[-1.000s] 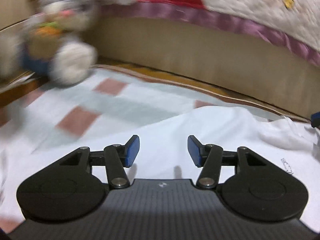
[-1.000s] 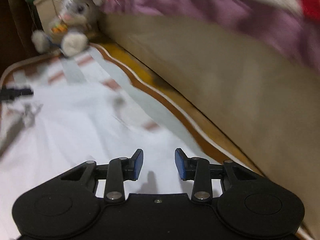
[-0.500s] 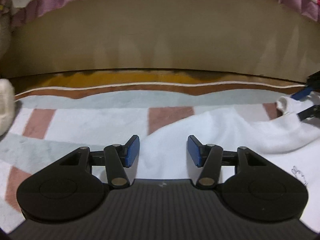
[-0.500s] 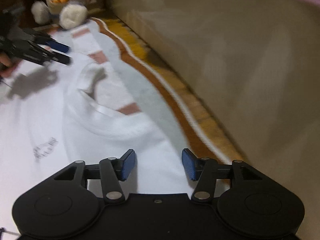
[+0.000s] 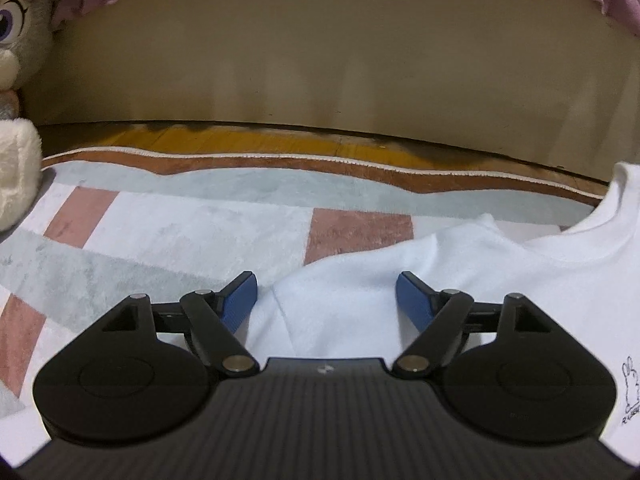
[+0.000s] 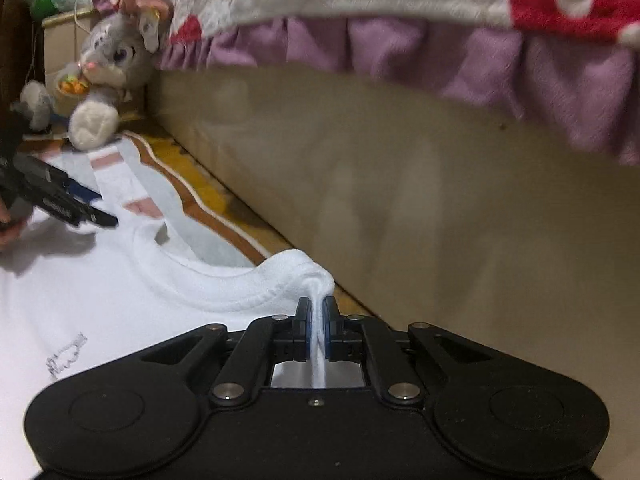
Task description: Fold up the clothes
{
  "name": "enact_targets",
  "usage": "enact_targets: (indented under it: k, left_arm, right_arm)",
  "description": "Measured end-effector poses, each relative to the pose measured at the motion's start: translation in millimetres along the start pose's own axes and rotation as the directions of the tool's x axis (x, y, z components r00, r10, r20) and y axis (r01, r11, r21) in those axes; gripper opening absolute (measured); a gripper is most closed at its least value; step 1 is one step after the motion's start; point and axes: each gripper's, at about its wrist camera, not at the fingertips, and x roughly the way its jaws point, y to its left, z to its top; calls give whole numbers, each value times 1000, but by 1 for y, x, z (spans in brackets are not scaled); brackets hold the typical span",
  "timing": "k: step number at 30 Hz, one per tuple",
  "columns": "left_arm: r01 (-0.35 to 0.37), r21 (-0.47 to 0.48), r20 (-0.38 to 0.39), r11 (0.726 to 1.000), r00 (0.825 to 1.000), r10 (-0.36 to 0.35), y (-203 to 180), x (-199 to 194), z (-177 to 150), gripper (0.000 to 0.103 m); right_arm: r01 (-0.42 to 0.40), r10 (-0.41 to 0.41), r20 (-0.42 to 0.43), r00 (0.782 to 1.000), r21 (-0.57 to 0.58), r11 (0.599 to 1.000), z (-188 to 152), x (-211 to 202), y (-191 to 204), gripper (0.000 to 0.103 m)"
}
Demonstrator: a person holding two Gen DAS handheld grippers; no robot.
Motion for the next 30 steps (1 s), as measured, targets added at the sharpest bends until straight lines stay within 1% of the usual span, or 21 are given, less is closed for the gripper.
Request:
enact_targets:
  k: [2, 4, 5, 7, 8, 9, 10, 11, 12, 15, 17, 19, 21, 24, 25, 26, 27, 29, 30]
  left_arm:
    - [19, -2, -18, 1000, 1000, -19, 0, 4, 3, 83]
    - [58, -30, -35, 998, 998, -59, -2, 4, 2, 90]
    - [54, -17, -37, 998, 998, -55, -7, 4, 1, 92]
    - [40, 4, -31, 999, 999, -40, -16, 3, -2, 93]
    - [30, 13, -26, 999, 999, -30, -20, 3, -3, 89]
    - [26, 18, -20, 1000, 999, -26, -22, 1, -4, 72]
    - [38, 15, -13, 999, 999, -38, -23, -2, -3, 54]
    - [56, 31, -13, 998, 998, -55, -24, -6, -1, 6]
    - [70, 47, -10, 996, 998, -69, -26, -10, -1, 6]
    - [7, 67, 77, 998, 997, -12, -37, -24, -7, 5]
    - [-18, 14, 154, 1000, 988, 15, -35, -35, -8, 5]
    - [-23, -55, 203, 998, 979, 34, -28, -39, -5, 6]
    - [-38, -51, 198, 998, 979, 48, -30, -33, -2, 5]
    - [-67, 14, 144, 998, 987, 64, -38, -13, -2, 5]
    - [-83, 13, 122, 996, 989, 81, -39, -6, -2, 6]
    - [-102, 1, 104, 995, 989, 101, -40, -1, -3, 8]
    - [-118, -11, 93, 993, 989, 119, -39, 0, -4, 15]
    - [-135, -33, 104, 990, 985, 137, -33, -22, -8, 23]
    - [-143, -43, 109, 989, 983, 147, -30, -33, -10, 24]
  right_arm:
    - [7, -7, -13, 1000, 5, 1000, 2, 7, 2, 7]
    - [15, -15, -7, 1000, 33, 999, 4, 9, 1, 7]
    - [16, -16, 0, 1000, 57, 998, 2, 9, 1, 7]
    - [15, -17, 15, 1000, 107, 994, -2, 9, 1, 7]
    - [25, -27, 17, 999, 108, 994, -3, 9, 2, 7]
    - [25, -27, 17, 999, 118, 993, -5, 10, 3, 7]
    - [23, -25, 17, 1000, 130, 991, -6, 10, 4, 7]
    - [20, -23, 17, 1000, 142, 990, -7, 11, 5, 7]
    - [1, -5, 30, 1000, 153, 988, -9, 8, 3, 7]
    - [-67, 52, 90, 995, 174, 982, -13, -3, 0, 7]
    - [-58, 38, 114, 993, 179, 982, -14, -9, -1, 7]
    - [-33, 9, 132, 991, 179, 983, -15, -15, -3, 7]
    - [-19, -1, 114, 993, 177, 984, -13, -14, -7, 7]
    - [-7, -4, 74, 997, 148, 989, -10, -1, -10, 7]
    - [-4, -3, 51, 999, 139, 990, -9, 6, -11, 7]
    - [-2, -2, 28, 1000, 130, 991, -9, 13, -12, 6]
    - [0, -1, 4, 1000, 121, 993, -8, 20, -13, 6]
    - [16, -12, -39, 999, 94, 995, -11, 29, -11, 6]
    - [26, -22, -57, 998, 78, 997, -12, 32, -10, 6]
